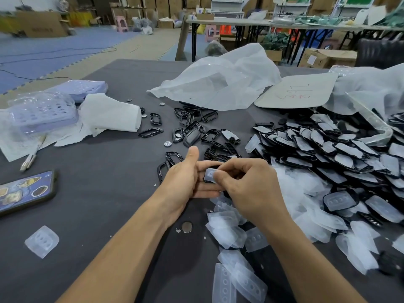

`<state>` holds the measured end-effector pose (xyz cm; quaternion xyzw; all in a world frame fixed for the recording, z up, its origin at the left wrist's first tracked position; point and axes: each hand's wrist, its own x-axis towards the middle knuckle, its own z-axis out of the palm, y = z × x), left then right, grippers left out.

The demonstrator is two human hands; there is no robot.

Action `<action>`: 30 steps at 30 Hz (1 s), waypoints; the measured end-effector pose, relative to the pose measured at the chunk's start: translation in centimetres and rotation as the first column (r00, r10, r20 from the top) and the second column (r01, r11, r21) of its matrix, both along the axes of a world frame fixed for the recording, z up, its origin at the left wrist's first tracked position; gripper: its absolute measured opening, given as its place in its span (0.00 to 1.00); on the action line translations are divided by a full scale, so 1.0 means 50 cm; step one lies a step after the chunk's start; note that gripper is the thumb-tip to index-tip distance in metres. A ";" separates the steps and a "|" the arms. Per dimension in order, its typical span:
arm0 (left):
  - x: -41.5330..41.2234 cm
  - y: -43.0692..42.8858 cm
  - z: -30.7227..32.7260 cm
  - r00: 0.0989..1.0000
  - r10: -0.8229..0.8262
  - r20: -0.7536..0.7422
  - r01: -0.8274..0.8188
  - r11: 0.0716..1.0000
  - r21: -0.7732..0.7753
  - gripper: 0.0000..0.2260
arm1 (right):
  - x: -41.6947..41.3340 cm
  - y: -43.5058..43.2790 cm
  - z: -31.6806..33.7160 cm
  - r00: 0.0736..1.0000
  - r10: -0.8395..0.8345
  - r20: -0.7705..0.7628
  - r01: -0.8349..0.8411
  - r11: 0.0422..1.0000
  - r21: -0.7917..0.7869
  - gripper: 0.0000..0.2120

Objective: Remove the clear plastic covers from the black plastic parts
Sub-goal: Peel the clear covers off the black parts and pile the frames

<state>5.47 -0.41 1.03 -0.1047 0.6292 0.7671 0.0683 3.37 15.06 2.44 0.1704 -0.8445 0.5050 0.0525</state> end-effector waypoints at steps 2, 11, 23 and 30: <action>0.001 0.002 0.000 1.000 -0.024 -0.015 0.024 1.000 -0.012 0.33 | -0.001 -0.003 -0.004 0.998 -0.024 -0.065 0.027 0.999 0.040 0.06; -0.001 0.010 -0.004 0.999 -0.034 -0.025 0.033 0.999 -0.021 0.32 | -0.005 -0.001 -0.009 0.981 -0.013 -0.194 0.046 0.985 0.166 0.06; 0.000 0.007 -0.011 0.989 -0.092 -0.113 0.090 0.996 -0.029 0.16 | -0.001 0.000 -0.001 0.975 -0.005 -0.221 0.066 0.961 0.270 0.06; 0.001 -0.005 -0.001 0.983 -0.097 -0.155 0.083 0.992 -0.093 0.25 | 0.004 0.001 0.010 0.915 -0.218 -0.340 0.312 0.916 0.253 0.23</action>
